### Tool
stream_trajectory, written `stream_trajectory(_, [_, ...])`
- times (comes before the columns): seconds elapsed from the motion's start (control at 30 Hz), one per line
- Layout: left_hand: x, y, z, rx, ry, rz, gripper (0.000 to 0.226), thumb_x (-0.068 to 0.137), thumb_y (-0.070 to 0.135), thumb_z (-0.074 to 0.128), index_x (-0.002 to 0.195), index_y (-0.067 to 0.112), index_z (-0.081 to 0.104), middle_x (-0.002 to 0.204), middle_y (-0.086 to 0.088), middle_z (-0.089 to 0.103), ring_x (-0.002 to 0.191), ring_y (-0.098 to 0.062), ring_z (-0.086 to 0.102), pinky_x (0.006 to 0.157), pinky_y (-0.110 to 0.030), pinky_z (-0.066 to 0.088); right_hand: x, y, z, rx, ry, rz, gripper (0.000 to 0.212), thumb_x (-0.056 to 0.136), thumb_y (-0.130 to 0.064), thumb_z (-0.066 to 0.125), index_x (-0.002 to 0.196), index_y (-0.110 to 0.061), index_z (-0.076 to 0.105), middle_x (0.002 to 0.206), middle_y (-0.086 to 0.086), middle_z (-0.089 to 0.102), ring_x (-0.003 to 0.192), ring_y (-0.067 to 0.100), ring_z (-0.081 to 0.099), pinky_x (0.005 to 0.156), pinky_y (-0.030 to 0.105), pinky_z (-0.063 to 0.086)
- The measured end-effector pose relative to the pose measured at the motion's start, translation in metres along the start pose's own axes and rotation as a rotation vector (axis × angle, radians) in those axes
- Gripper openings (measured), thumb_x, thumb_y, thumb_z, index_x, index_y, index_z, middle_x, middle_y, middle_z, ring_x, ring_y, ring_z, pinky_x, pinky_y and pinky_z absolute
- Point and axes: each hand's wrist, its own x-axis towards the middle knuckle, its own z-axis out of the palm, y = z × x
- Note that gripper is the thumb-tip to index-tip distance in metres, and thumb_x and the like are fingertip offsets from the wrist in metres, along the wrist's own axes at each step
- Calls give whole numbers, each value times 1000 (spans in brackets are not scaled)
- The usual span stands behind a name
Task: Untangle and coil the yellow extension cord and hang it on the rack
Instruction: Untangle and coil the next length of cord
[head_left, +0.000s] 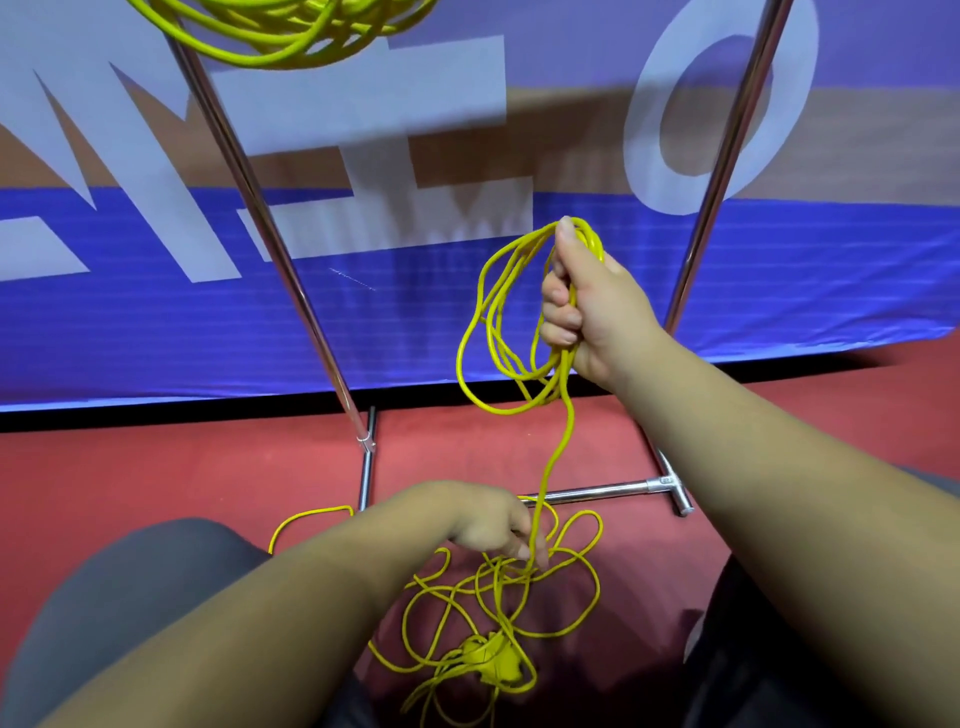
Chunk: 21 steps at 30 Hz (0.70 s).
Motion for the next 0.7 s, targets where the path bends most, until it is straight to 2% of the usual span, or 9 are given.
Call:
stream_trajectory(0.07, [-4,-1,0,-49,-8,-24,25,104,18,61,126,17,72,109,3,68,100,-10,58,99,-31,46,0,-2,-3,-6,18,11,43,102,-53,63,80,-22,44,63,1,37,43,10,26,41,23,21])
stream_trajectory(0.13, [-10,-1,-9,-54,91,-75,21,100,23,68,117,15,76,103,0,73,93,-8,60,88,-29,47,0,-5,-7,-16,39,30,42,102,-52,65,80,-22,45,63,0,38,43,10,26,40,22,20])
stream_trajectory(0.2, [-18,-3,-23,0,261,-153,22,94,33,75,106,15,77,91,2,73,84,-10,61,77,-25,44,1,-9,-11,-45,55,46,41,101,-51,67,80,-21,47,63,0,39,44,10,26,40,22,20])
stream_trajectory(0.27, [-28,-4,-41,56,457,-246,25,91,39,77,96,14,73,85,0,74,80,-17,67,73,-28,51,1,-14,-14,-118,50,41,40,100,-49,69,79,-22,47,63,1,39,46,12,25,43,23,19])
stream_trajectory(0.4, [-54,-2,-79,-66,894,-432,17,89,27,69,83,11,64,75,-11,74,73,-28,73,71,-35,60,0,-20,-15,-376,20,-16,34,98,-44,71,86,-19,52,63,7,41,47,17,21,47,24,20])
stream_trajectory(0.43, [-61,0,-88,-198,994,-455,17,89,24,67,81,9,62,71,-11,72,67,-27,72,69,-37,61,-1,-21,-15,-431,6,-26,33,98,-43,71,86,-18,53,63,8,42,45,17,21,47,24,21])
stream_trajectory(0.5, [-74,7,-102,-725,1106,-386,18,94,22,68,84,8,61,65,-8,62,46,-19,61,61,-40,63,-3,-21,-13,-544,-27,-44,36,98,-43,71,79,-18,54,61,10,45,43,18,24,46,25,24])
stream_trajectory(0.57, [-85,14,-111,-1219,1087,-254,17,98,24,69,92,10,61,64,-2,47,41,-9,47,53,-31,59,-3,-19,-13,-716,-65,-77,39,98,-45,70,73,-19,56,58,9,50,42,19,31,43,26,29])
stream_trajectory(0.7, [-104,18,-122,-1565,939,-81,14,103,17,54,97,6,61,63,4,39,46,-6,38,53,-24,52,-3,-4,-11,-996,-175,-78,46,99,-50,66,69,-17,59,55,4,64,47,21,48,48,30,40])
